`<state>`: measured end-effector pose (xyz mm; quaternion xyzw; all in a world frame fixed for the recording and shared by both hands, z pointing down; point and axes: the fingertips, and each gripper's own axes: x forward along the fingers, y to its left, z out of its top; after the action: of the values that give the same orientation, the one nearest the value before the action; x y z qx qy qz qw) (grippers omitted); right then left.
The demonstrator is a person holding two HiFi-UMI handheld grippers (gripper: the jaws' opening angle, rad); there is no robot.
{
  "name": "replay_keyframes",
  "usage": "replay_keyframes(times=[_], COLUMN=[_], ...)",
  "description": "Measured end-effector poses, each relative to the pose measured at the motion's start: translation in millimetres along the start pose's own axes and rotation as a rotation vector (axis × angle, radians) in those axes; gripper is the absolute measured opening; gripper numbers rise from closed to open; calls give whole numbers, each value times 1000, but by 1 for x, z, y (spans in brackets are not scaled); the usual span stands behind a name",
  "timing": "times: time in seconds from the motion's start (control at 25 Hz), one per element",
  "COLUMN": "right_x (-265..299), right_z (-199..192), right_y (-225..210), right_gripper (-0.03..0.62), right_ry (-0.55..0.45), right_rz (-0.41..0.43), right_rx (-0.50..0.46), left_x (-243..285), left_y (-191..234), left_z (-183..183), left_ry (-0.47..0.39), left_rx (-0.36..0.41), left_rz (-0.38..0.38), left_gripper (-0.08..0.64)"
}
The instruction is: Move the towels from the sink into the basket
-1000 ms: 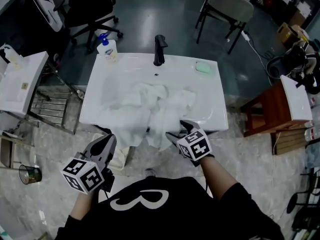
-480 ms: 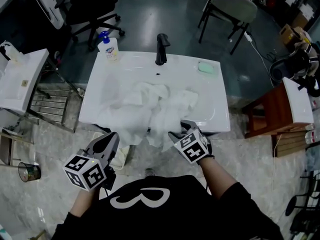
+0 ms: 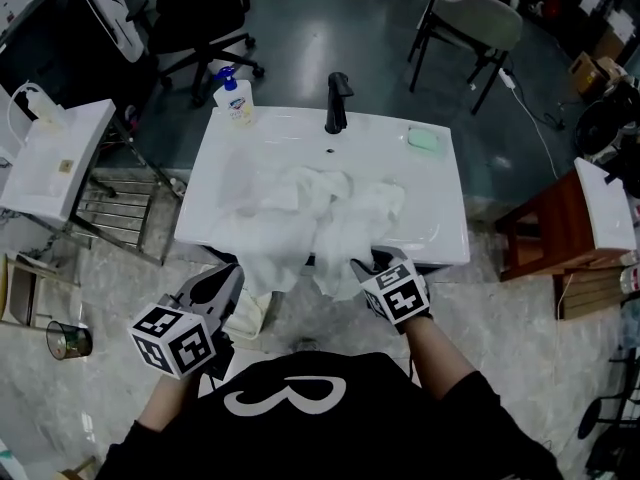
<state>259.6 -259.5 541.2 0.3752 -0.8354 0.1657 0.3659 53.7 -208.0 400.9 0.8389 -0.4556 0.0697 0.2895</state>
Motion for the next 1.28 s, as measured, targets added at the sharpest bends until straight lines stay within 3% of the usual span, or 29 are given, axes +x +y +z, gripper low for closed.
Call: replay_keyframes(times=[0.48, 1.0, 1.28], right_x=[-37, -116, -167], right_z=[27, 89, 121], right_y=[12, 50, 82], right_gripper=[109, 107, 104], right_ry=[-148, -342, -428], right_rz=[-19, -94, -148], right_rx=[217, 244, 185], left_x=[-24, -72, -101], left_y=[5, 13, 17], left_z=[4, 22, 30], left_ry=[48, 23, 2], left_rx=[4, 4, 30], left_rz=[-79, -150, -176], left_gripper=[6, 6, 7])
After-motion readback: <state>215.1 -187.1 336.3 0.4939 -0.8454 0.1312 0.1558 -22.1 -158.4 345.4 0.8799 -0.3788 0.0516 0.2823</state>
